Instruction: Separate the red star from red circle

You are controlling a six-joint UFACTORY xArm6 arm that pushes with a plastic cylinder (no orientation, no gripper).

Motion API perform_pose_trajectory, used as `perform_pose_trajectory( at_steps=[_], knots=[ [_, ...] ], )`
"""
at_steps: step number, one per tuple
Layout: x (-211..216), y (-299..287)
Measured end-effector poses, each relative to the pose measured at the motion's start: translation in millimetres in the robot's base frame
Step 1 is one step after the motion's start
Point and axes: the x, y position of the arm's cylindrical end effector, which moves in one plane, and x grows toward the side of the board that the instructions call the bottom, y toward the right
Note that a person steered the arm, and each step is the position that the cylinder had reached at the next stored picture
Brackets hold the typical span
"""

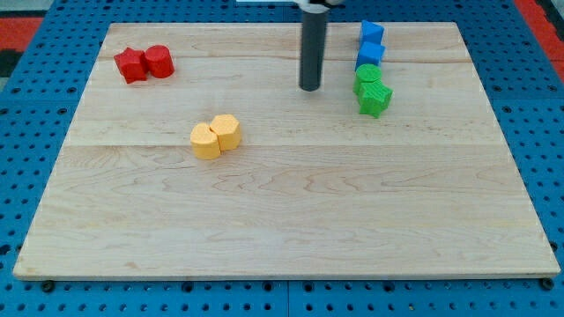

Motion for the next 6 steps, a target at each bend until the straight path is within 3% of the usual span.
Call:
perform_pose_trajectory(
  at_steps=[3, 6],
  knots=[
    [13, -121],
    [17, -281]
  ],
)
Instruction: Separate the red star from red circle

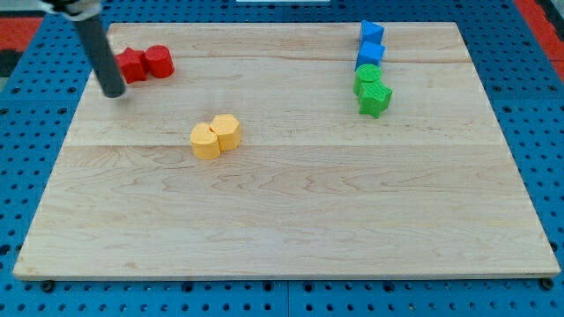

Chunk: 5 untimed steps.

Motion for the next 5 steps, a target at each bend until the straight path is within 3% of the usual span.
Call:
perform_pose_trajectory(
  at_steps=[2, 4, 5],
  knots=[
    [-37, -28],
    [-91, 39],
    [-73, 56]
  ],
)
